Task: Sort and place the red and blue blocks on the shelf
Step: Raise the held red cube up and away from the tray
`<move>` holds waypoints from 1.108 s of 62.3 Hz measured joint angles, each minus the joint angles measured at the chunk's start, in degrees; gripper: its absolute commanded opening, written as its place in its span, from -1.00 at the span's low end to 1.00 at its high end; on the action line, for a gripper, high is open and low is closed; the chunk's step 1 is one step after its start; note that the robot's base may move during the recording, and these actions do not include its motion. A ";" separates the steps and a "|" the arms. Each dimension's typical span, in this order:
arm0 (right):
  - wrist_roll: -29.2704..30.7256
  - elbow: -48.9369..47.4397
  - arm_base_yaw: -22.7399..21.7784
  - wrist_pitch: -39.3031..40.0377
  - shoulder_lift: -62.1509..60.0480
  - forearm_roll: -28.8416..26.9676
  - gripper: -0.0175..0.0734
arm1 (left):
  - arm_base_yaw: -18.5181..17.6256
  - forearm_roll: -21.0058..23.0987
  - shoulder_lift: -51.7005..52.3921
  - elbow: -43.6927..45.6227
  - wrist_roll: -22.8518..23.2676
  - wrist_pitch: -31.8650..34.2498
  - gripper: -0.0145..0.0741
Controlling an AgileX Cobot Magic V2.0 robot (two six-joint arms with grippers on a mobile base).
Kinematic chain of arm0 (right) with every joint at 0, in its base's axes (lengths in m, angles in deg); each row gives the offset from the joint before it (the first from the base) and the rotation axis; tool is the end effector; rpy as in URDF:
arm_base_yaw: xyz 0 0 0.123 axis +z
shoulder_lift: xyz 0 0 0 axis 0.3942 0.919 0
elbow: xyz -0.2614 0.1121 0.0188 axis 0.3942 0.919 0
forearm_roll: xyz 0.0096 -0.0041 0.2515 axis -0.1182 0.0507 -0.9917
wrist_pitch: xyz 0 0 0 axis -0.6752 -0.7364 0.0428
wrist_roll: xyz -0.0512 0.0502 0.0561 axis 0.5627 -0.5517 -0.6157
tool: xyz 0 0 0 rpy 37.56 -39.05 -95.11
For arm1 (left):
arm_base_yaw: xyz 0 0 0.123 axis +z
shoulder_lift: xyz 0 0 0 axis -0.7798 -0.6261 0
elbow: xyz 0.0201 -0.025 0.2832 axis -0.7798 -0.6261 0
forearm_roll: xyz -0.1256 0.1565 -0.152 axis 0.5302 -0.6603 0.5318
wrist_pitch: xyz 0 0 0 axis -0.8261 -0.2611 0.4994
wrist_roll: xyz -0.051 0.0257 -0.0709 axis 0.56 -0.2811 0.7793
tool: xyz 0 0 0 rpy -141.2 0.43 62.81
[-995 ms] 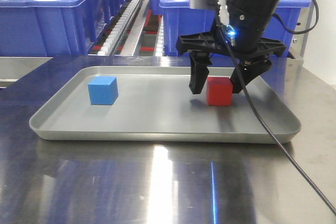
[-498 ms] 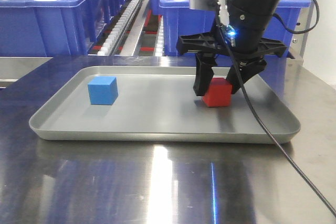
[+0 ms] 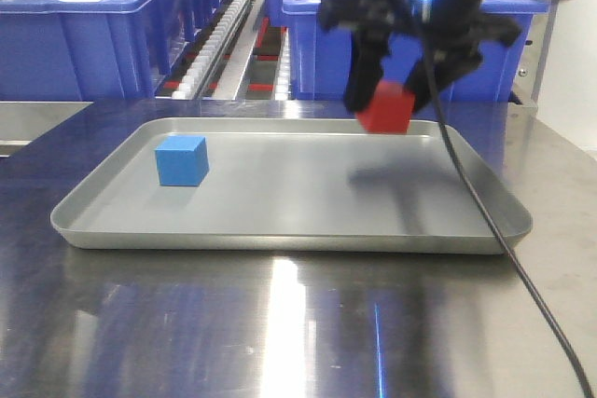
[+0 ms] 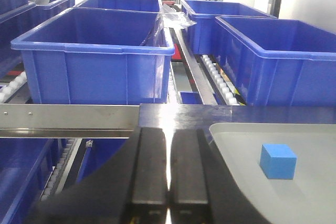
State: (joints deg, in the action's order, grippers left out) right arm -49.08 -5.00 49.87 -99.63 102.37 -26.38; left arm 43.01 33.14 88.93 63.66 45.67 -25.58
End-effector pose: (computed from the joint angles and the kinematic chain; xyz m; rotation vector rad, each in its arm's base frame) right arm 0.3356 0.1764 0.2796 -0.3083 2.5563 0.3768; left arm 0.0556 -0.0080 0.2113 0.0444 1.4792 -0.1854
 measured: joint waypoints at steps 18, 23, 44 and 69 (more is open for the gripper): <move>0.00 2.00 -2.07 3.05 -10.46 2.93 -0.51 | 0.00 0.00 0.00 0.00 0.00 0.00 -0.39; 0.00 4.21 -3.51 4.82 -13.94 3.30 -0.51 | 0.00 0.00 0.00 0.00 0.00 0.00 -0.39; 0.00 19.01 -12.47 12.58 -32.23 4.01 -0.51 | 0.00 0.00 0.00 0.00 0.00 0.00 -0.39; 0.00 37.85 -21.14 17.12 -55.23 4.01 -0.51 | 0.00 0.00 0.00 0.00 0.00 0.00 -0.39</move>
State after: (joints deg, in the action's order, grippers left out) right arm -49.08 32.85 28.72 -82.51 47.14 -22.37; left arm 43.01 33.14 88.93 63.66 45.67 -25.58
